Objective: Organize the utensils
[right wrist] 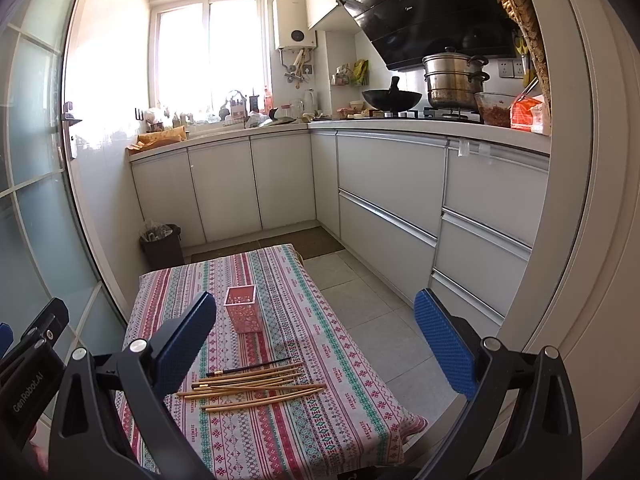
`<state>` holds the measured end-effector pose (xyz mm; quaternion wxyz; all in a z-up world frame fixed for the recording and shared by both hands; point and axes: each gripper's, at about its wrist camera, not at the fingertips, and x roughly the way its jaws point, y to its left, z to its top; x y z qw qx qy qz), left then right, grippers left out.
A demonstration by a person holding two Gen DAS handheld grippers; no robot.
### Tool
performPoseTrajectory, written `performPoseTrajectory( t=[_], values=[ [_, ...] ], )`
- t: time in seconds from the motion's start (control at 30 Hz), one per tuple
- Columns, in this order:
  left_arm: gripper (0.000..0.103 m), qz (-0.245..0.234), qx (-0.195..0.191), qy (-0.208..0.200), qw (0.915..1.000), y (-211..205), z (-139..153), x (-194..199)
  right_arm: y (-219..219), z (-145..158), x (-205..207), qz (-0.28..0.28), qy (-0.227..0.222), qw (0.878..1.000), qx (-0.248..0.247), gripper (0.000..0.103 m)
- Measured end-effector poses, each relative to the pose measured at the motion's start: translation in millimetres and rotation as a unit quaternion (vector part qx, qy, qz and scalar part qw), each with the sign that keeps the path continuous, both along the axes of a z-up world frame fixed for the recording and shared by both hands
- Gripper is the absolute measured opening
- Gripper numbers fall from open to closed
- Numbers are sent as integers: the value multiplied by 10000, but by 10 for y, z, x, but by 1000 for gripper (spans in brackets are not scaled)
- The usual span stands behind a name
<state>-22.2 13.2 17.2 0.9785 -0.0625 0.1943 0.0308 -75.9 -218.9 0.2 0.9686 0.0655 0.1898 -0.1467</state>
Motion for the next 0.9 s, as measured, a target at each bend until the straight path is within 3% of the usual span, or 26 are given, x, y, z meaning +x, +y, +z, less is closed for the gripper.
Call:
performPoseTrajectory(
  t=[0.6, 0.73, 0.8, 0.87, 0.9],
  values=[
    [96, -32, 23, 16, 10000, 5, -13, 14, 12, -24, 0, 9, -7, 10000, 13, 97],
    [96, -457, 497, 424, 9968, -148, -153, 343, -133, -182, 132, -48, 226, 9990, 375, 97],
    [96, -1025, 826, 881, 9874, -308, -335, 688, -315, -397, 297, 5, 593, 9938, 940, 97],
    [96, -1796, 1236, 1622, 9624, -526, -638, 1131, -545, -698, 474, 88, 950, 9810, 1687, 97],
    [96, -2182, 1415, 2018, 9443, -653, -829, 1343, -660, -872, 571, 134, 1137, 9714, 2080, 97]
  ],
)
